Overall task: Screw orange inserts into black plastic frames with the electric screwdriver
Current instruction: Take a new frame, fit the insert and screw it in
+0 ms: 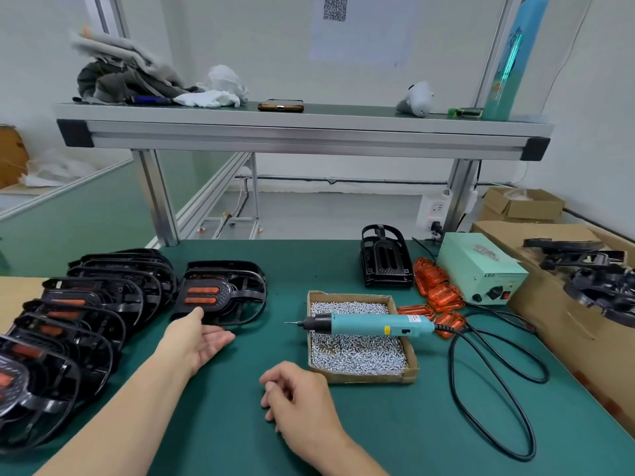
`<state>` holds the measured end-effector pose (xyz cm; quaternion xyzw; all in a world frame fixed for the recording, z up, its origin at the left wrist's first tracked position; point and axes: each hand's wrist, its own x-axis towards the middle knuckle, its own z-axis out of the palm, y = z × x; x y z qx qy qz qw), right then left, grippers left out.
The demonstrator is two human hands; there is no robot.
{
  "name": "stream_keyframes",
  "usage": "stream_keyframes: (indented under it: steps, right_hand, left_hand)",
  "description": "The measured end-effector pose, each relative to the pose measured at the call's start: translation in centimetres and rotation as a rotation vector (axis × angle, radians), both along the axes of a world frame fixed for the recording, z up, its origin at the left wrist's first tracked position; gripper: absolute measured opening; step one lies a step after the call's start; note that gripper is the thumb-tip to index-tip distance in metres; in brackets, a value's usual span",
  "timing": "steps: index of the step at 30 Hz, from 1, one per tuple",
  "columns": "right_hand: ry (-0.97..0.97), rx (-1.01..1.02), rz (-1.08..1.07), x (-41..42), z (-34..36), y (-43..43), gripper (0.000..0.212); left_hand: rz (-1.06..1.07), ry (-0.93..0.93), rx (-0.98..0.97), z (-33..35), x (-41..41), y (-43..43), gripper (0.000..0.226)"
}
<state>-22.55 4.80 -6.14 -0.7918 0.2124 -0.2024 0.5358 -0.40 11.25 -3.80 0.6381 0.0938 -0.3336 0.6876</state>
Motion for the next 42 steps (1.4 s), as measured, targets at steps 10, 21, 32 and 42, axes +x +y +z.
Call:
stream_keyframes:
  steps: [10, 21, 32, 42]
  right_hand:
    - [0.034, 0.092, -0.028, -0.2, 0.8, 0.2, 0.015]
    - [-0.105, 0.172, -0.075, -1.1, 2.1, 0.5, 0.024]
    - [-0.365, 0.121, -0.209, -1.5, 8.0, -6.8, 0.022]
    - [-0.018, -0.302, -0.487, 0.2, 8.9, -18.6, 0.013]
  left_hand:
    - [-0.101, -0.204, 0.236, 0.0, -2.1, 0.9, 0.051]
    - [-0.228, -1.019, 0.459, -2.1, -9.5, 2.5, 0.023]
    - [-0.188, -0.991, 0.436, -2.0, -9.7, 2.4, 0.025]
    - [-0.178, -1.013, 0.451, -2.1, -9.8, 2.3, 0.026]
